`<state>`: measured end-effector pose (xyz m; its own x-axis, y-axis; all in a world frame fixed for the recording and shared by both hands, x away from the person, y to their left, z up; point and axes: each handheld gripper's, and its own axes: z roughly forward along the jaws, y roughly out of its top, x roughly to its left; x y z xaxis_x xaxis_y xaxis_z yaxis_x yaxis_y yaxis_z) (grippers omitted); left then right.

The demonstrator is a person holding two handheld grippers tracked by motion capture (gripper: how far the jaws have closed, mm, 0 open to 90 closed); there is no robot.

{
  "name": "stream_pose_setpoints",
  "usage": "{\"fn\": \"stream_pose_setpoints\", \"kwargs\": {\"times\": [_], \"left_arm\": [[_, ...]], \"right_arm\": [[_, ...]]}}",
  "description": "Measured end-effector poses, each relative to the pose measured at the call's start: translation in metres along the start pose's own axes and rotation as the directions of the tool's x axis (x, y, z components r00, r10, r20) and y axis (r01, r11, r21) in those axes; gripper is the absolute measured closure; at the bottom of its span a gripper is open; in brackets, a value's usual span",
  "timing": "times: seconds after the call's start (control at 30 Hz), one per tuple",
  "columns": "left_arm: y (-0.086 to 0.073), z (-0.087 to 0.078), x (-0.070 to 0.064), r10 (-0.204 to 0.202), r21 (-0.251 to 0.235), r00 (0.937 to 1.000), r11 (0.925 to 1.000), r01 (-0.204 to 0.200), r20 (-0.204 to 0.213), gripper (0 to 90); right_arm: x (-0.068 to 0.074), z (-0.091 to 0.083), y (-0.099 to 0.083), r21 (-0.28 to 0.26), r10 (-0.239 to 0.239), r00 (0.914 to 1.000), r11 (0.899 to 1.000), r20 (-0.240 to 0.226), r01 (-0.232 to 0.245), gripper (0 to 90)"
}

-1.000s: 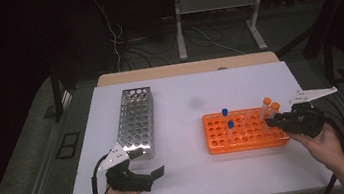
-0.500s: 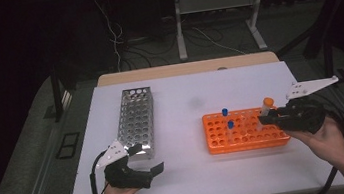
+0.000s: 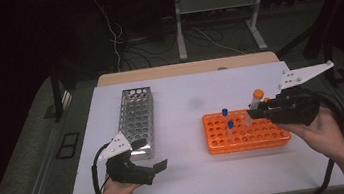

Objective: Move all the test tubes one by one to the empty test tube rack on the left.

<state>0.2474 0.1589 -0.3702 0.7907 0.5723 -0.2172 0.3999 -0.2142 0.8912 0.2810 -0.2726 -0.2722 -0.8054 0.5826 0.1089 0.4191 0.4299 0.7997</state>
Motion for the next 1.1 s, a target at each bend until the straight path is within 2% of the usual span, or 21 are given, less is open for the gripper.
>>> {"fn": "stream_pose_setpoints", "kwargs": {"times": [0.43, 0.83, 0.9, 1.0, 1.03, 1.1], "left_arm": [[0.028, 0.006, 0.0, 0.045, 0.02, 0.9988, 0.9988, -0.045, 0.021, 0.0], [0.058, 0.011, 0.006, 0.062, 0.03, 0.9968, 0.9975, -0.064, 0.049, 0.0], [0.066, 0.014, 0.008, 0.066, 0.032, 0.9963, 0.9972, -0.068, 0.056, 0.4], [0.076, 0.018, 0.01, 0.075, 0.035, 0.9954, 0.9964, -0.077, 0.06, 0.8], [0.081, 0.019, 0.01, 0.079, 0.038, 0.9948, 0.9959, -0.081, 0.064, 1.4], [0.087, 0.021, 0.011, 0.081, 0.041, 0.9944, 0.9956, -0.084, 0.069, 2.0]], "right_arm": [[0.002, 0.026, 0.022, 0.023, -0.01, 0.9977, 1.0, -0.067, 0.012, 74.0], [0.012, 0.053, 0.045, 0.044, -0.052, 0.9916, 0.997, -0.118, 0.057, 74.0], [0.016, 0.066, 0.05, 0.057, -0.065, 0.9882, 0.996, -0.139, 0.074, 74.0], [0.018, 0.073, 0.053, 0.064, -0.071, 0.9867, 0.995, -0.146, 0.081, 74.0], [0.02, 0.082, 0.057, 0.069, -0.076, 0.9844, 0.994, -0.159, 0.088, 74.0], [0.021, 0.088, 0.059, 0.072, -0.077, 0.9826, 0.993, -0.169, 0.09, 74.0]]}}
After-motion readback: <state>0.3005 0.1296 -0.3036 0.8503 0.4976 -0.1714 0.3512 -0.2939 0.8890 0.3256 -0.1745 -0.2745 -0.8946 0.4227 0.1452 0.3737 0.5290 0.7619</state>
